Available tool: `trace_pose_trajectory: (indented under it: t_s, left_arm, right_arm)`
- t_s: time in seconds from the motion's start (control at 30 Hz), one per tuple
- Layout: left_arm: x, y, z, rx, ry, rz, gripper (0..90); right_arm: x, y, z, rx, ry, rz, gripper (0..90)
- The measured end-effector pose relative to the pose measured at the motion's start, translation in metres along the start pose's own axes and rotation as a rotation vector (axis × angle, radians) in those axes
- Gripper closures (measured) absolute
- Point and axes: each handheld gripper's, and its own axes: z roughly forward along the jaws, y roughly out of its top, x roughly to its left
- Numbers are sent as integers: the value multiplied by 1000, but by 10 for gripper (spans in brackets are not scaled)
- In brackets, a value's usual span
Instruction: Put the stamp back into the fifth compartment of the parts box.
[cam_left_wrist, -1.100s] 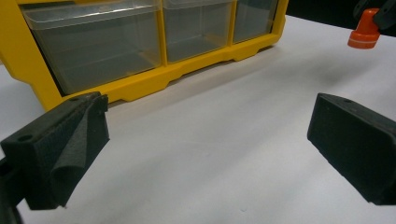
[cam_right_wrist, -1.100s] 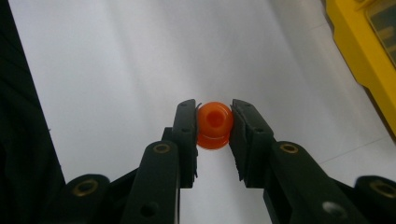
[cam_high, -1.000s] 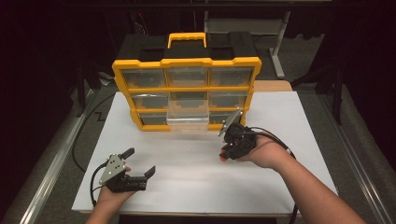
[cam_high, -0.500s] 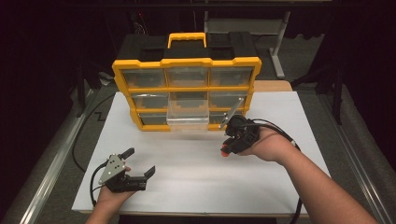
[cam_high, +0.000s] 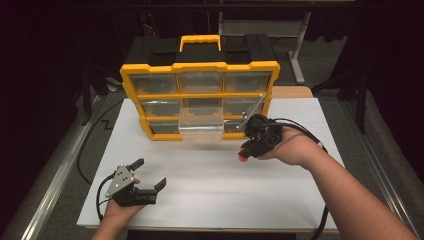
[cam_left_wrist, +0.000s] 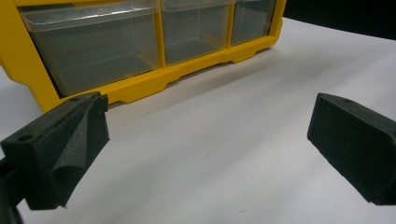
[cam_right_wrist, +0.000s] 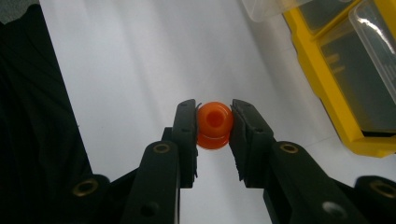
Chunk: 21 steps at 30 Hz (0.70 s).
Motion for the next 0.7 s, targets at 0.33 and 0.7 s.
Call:
trace_pose_trajectory:
  t_s: [0.33,0.7]
  left_arm:
    - [1,0,0,-1,0,-2,3]
    - [1,0,-1,-5,-3,-1,3]
  right_arm:
    - [-2,9,-14,3,1,-3,736]
    - [-3,18,-27,13,-9,-14,735]
